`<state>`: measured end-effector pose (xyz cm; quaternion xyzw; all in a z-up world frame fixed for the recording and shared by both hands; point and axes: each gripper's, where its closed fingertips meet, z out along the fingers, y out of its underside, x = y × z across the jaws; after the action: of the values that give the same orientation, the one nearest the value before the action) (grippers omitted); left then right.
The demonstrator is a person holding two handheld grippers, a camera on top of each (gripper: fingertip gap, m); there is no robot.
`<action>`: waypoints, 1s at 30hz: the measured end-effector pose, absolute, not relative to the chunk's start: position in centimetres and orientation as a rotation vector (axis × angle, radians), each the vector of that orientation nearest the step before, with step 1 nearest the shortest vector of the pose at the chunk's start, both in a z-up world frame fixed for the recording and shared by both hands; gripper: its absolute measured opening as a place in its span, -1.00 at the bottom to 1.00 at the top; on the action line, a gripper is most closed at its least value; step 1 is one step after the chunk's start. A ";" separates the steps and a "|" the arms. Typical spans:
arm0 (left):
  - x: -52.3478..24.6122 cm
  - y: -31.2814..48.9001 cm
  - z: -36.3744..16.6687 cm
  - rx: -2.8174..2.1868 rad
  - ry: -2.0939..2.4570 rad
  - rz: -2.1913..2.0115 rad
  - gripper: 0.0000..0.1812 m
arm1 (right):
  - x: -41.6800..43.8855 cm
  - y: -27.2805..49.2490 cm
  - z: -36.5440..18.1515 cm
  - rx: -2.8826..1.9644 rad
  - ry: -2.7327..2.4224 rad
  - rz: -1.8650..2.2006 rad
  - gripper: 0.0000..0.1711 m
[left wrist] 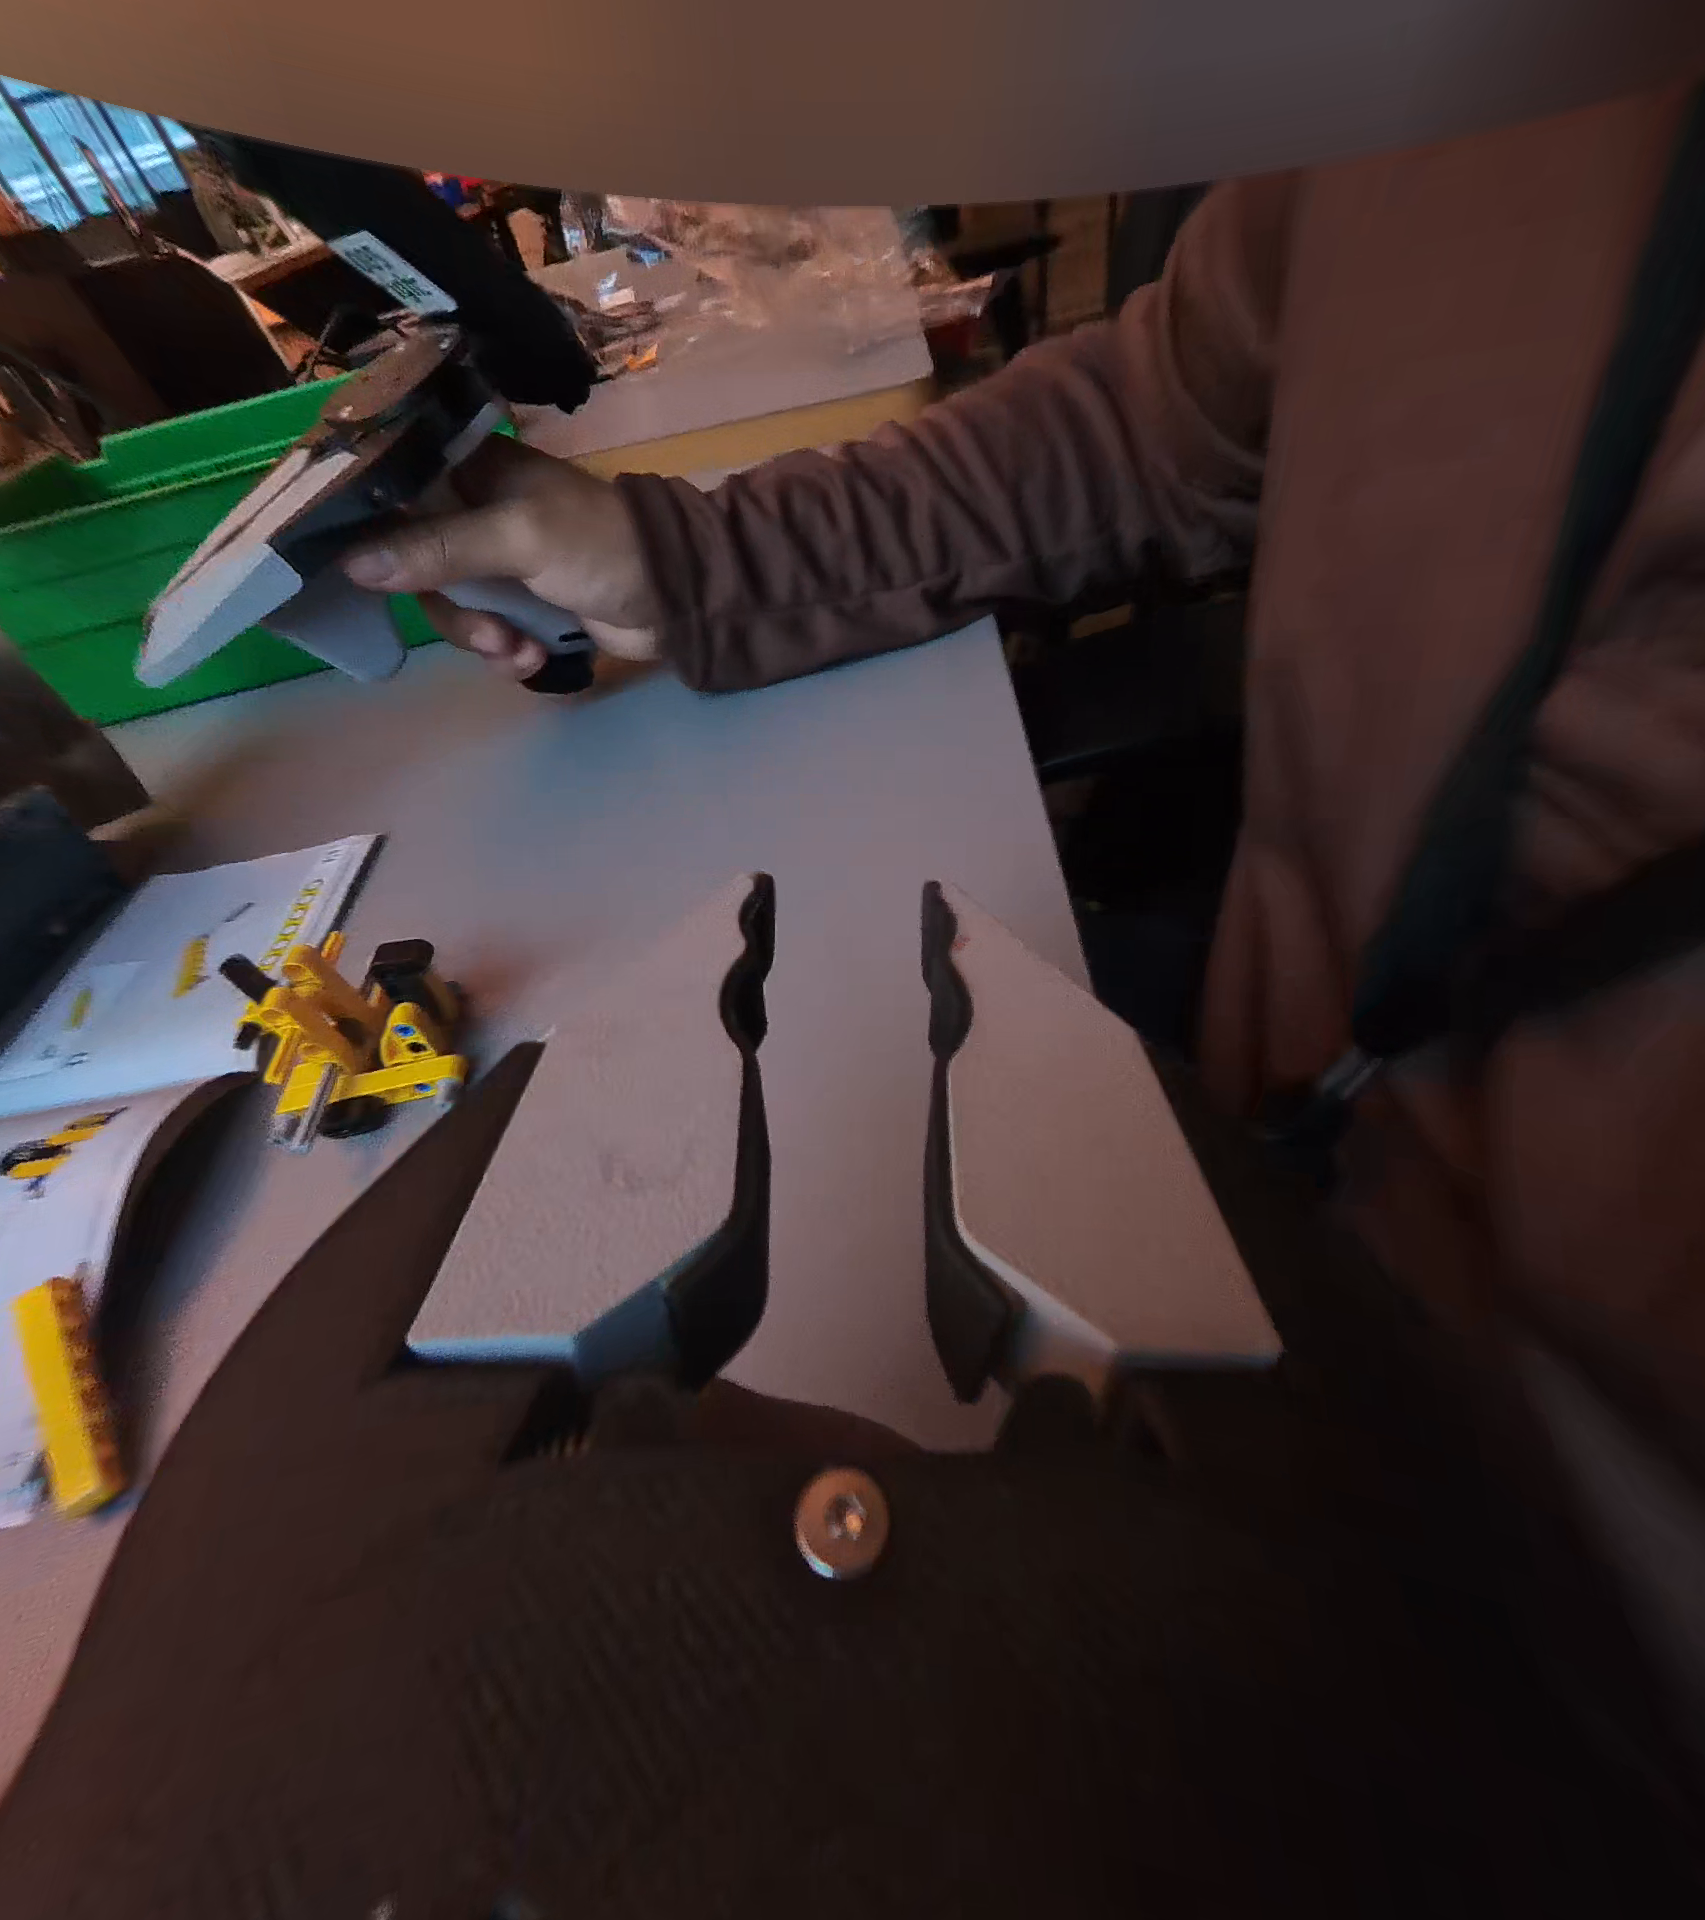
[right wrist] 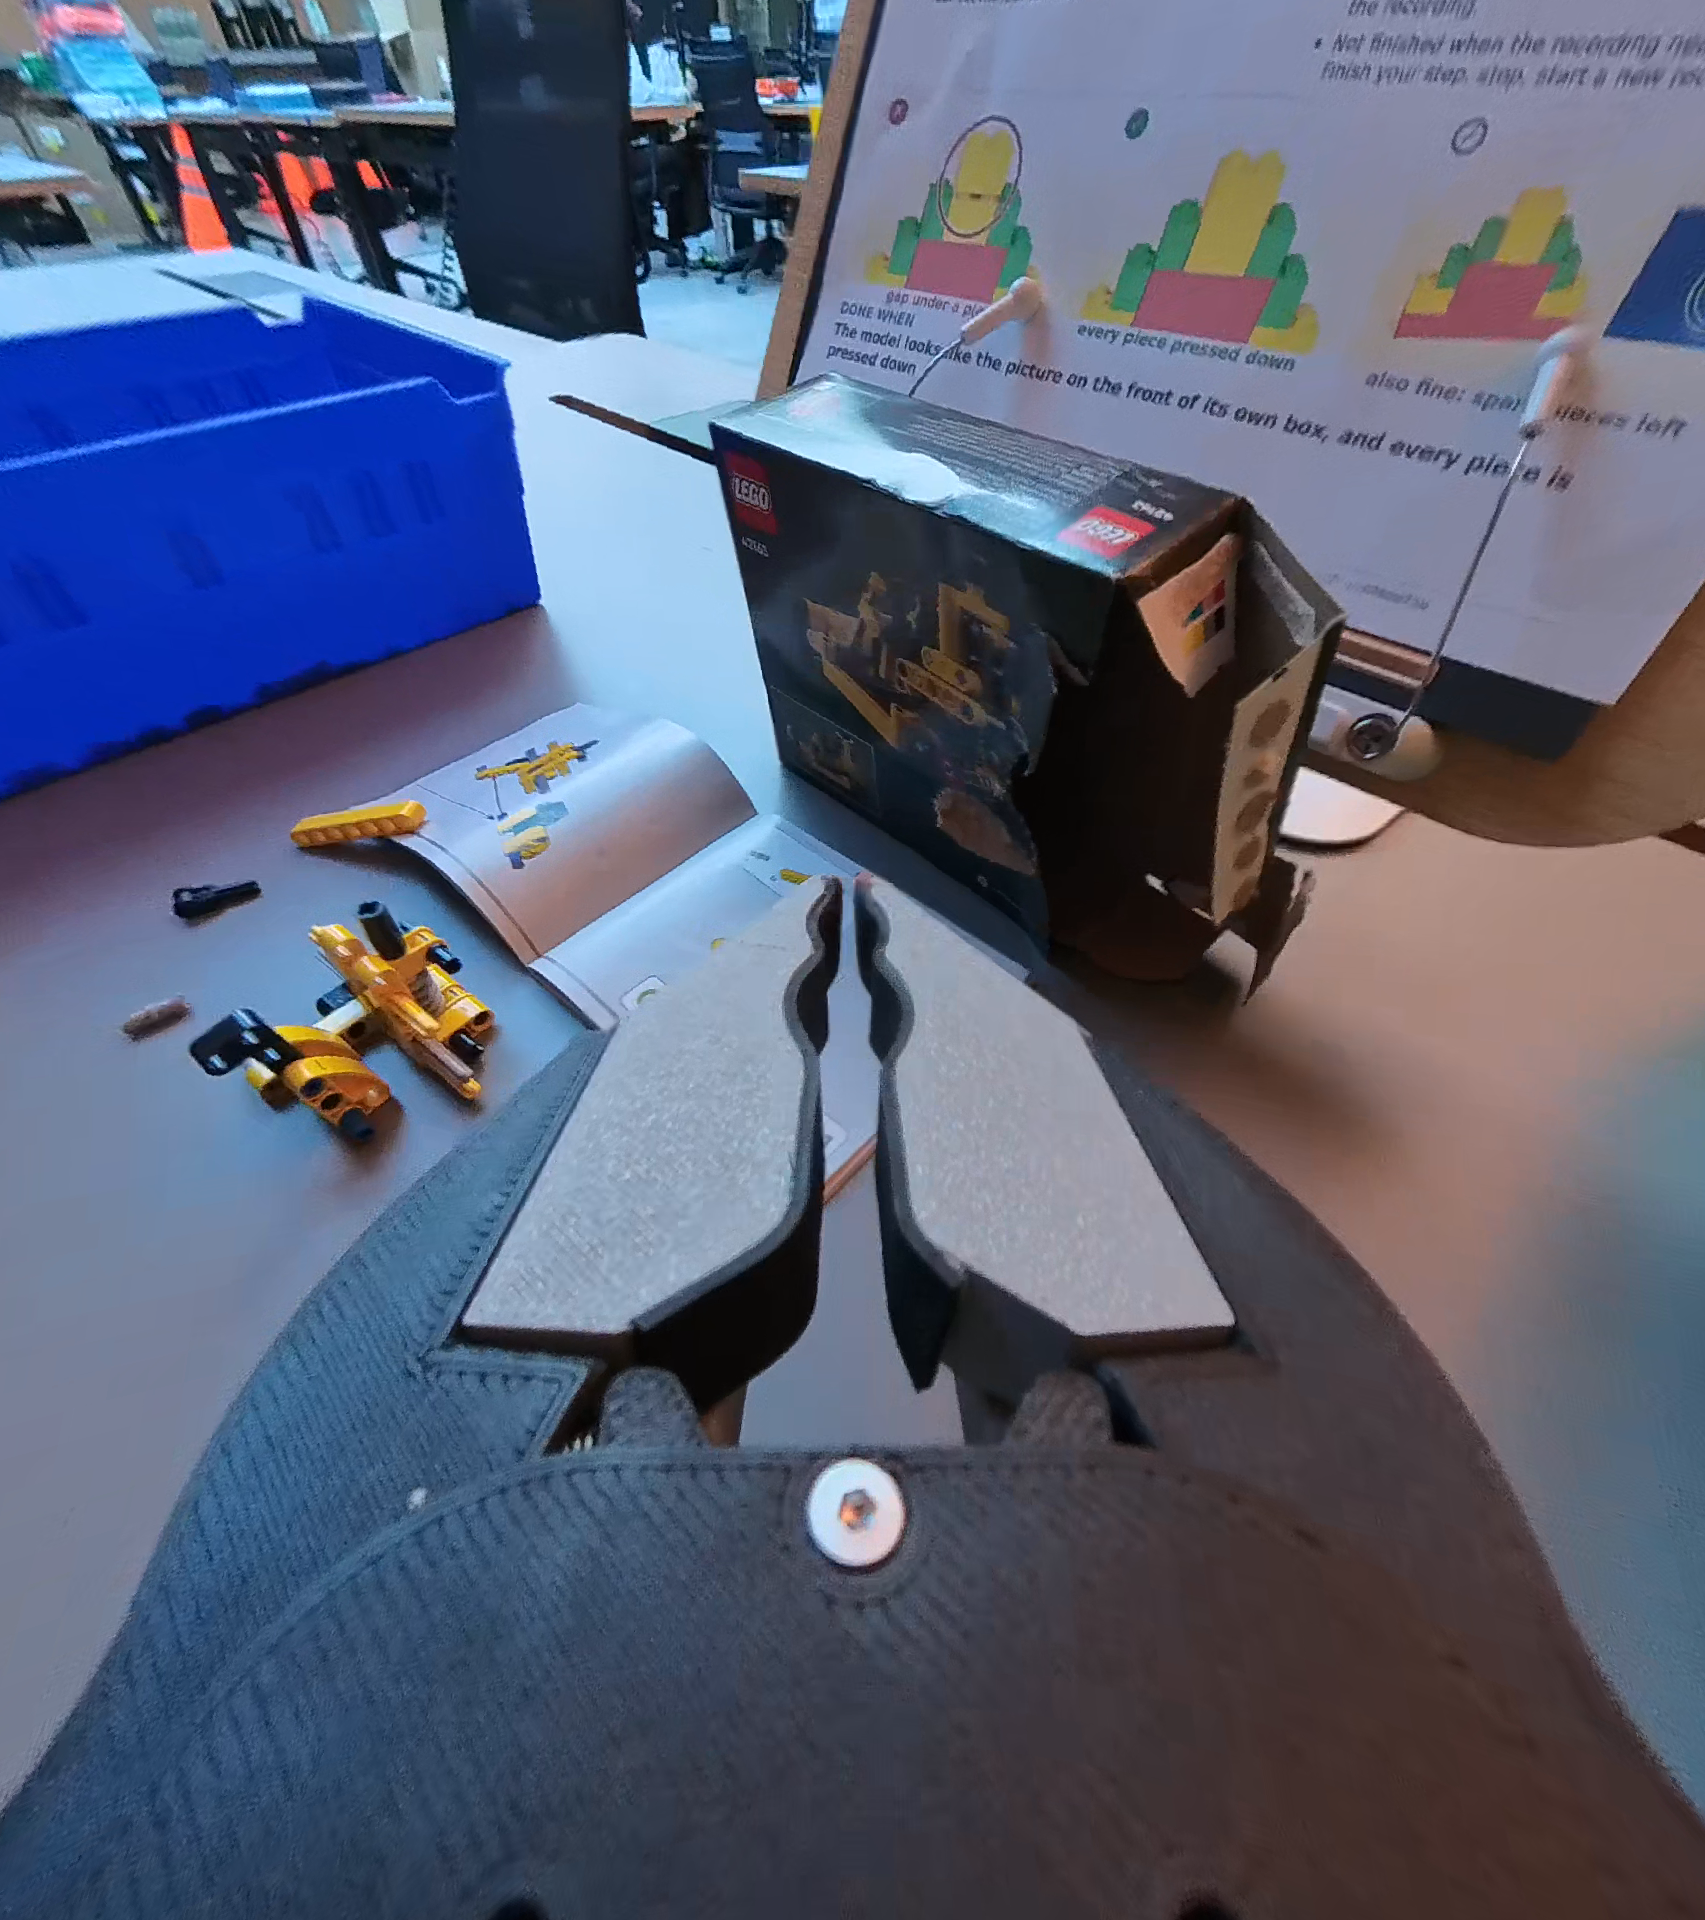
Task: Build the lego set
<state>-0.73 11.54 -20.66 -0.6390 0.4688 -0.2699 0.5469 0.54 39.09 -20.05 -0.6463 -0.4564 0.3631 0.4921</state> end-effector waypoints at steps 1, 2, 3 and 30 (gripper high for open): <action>-0.7 11.6 -20.1 -1.503 1.073 -0.690 -0.75 | 0.5 39.1 -20.0 -1.557 -1.116 0.854 -1.00; -0.9 11.7 -19.4 -1.483 1.025 -0.740 -0.77 | 0.5 39.1 -19.9 -1.548 -1.126 0.834 -1.00; -1.1 11.9 -19.1 -1.483 0.995 -0.777 -0.78 | 0.4 39.1 -19.9 -1.541 -1.134 0.822 -1.00; -1.7 11.9 -19.6 -1.523 1.020 -0.820 -0.74 | 0.2 38.1 -21.1 -1.573 -1.207 0.885 -1.00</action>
<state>-1.71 11.89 -19.58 -0.6398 0.4287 -0.3446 0.5367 0.20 38.07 -21.06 -0.6409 -0.4916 0.3604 0.4666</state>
